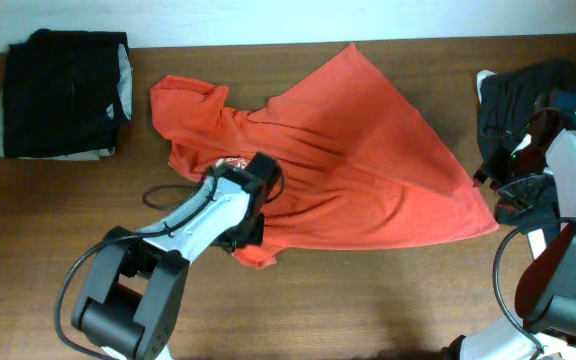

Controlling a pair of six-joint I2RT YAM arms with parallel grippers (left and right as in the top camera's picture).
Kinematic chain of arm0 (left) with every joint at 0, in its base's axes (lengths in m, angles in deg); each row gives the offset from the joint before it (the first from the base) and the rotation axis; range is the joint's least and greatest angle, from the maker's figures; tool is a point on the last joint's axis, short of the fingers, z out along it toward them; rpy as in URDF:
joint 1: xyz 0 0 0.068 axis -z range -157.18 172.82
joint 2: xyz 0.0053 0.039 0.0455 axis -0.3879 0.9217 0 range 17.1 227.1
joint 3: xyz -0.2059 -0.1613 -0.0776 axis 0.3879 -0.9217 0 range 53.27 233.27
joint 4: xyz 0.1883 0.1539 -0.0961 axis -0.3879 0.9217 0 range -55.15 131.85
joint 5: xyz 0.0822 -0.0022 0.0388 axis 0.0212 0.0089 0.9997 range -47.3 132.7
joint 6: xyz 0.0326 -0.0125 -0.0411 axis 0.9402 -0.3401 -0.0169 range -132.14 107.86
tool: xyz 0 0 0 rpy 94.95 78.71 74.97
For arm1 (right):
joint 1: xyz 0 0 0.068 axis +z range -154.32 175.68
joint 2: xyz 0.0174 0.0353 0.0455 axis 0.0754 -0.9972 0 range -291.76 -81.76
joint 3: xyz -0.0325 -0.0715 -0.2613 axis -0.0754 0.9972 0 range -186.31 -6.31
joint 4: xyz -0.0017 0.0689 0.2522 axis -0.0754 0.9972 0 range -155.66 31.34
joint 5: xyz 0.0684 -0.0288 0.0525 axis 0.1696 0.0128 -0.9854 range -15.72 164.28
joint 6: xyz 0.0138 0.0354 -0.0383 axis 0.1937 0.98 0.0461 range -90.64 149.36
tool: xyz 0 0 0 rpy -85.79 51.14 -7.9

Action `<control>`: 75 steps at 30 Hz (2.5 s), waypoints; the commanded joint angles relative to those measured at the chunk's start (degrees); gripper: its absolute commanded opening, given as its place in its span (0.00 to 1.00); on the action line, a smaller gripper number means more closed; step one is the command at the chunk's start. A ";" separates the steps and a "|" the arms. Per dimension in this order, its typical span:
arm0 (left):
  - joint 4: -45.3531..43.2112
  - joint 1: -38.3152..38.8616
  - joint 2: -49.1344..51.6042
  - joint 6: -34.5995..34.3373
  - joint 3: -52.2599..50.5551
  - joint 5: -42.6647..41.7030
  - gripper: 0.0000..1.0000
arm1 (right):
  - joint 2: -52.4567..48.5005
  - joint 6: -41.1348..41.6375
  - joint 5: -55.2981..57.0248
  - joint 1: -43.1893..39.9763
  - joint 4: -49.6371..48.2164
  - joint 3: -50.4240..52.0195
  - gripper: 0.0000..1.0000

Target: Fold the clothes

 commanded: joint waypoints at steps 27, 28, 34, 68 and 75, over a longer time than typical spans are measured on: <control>-10.21 -19.39 -20.20 -4.83 -10.69 -4.98 0.12 | 0.59 -2.47 -0.15 15.89 -3.02 4.63 0.09; -11.32 -22.21 -17.22 -3.98 -10.69 -7.08 0.07 | 0.59 -2.47 -0.15 16.85 -4.59 6.56 0.07; -20.68 -30.45 -4.83 -2.32 -10.69 -7.41 0.07 | 0.55 -2.40 -0.35 17.27 -11.76 14.47 0.04; 3.06 -27.34 -9.62 5.55 8.17 -14.67 0.99 | 7.93 -3.15 -17.16 22.14 -24.11 20.15 0.38; -4.79 -27.36 -9.62 4.72 8.00 -14.69 0.99 | -9.33 -6.58 -4.22 30.64 -36.28 -3.98 0.04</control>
